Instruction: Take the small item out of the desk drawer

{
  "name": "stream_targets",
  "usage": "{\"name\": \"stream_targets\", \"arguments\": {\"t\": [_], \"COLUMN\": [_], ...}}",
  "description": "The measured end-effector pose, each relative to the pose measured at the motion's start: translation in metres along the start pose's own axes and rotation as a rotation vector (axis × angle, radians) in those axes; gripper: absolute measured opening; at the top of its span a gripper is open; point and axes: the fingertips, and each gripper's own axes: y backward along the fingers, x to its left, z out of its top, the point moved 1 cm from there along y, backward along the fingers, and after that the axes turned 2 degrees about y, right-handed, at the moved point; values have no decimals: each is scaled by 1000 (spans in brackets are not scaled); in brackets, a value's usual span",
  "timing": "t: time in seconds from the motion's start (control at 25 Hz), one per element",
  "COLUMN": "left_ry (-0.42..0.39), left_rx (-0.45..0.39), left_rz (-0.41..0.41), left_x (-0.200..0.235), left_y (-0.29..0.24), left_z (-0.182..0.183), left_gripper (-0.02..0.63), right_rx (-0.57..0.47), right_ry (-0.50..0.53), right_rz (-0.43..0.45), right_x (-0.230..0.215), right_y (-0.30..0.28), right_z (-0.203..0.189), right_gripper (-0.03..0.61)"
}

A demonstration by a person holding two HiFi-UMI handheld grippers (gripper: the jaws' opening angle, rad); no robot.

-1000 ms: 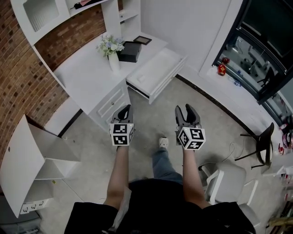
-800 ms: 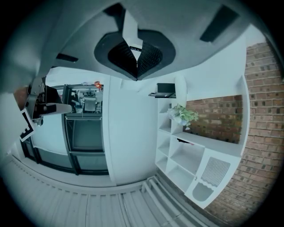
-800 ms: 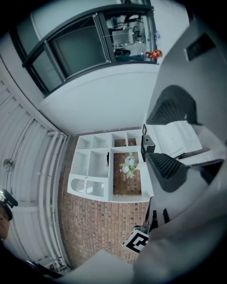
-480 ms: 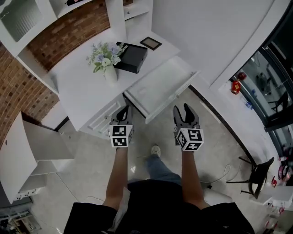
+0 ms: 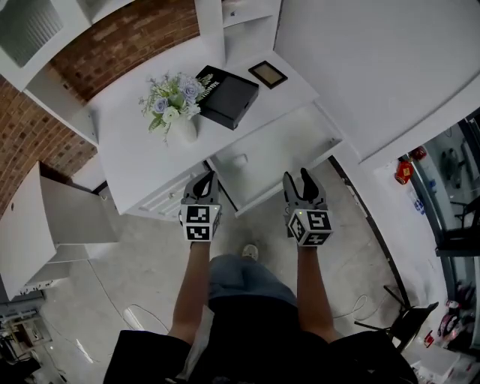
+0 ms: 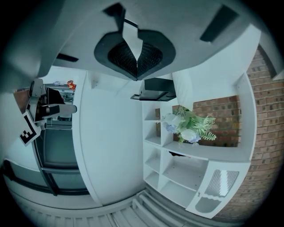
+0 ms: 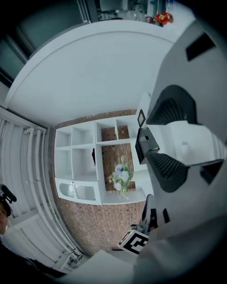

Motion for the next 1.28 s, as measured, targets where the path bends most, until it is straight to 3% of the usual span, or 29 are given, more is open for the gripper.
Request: {"name": "stream_targets", "arguments": {"t": [0.4, 0.76, 1.04, 1.28], "left_ry": [-2, 52, 94, 132], "left_rx": [-10, 12, 41, 91], "left_rz": [18, 35, 70, 94], "left_x": [11, 30, 52, 65], "left_y": [-20, -26, -30, -32], "left_z": [15, 3, -21, -54], "left_gripper": [9, 9, 9, 9], "right_rx": [26, 129, 269, 437], "right_ry": [6, 49, 83, 102], "right_rz": [53, 125, 224, 295], "right_x": [9, 29, 62, 86], "right_y": [-37, -84, -135, -171], "right_z": [1, -13, -53, -111], "right_gripper": [178, 178, 186, 219]}}
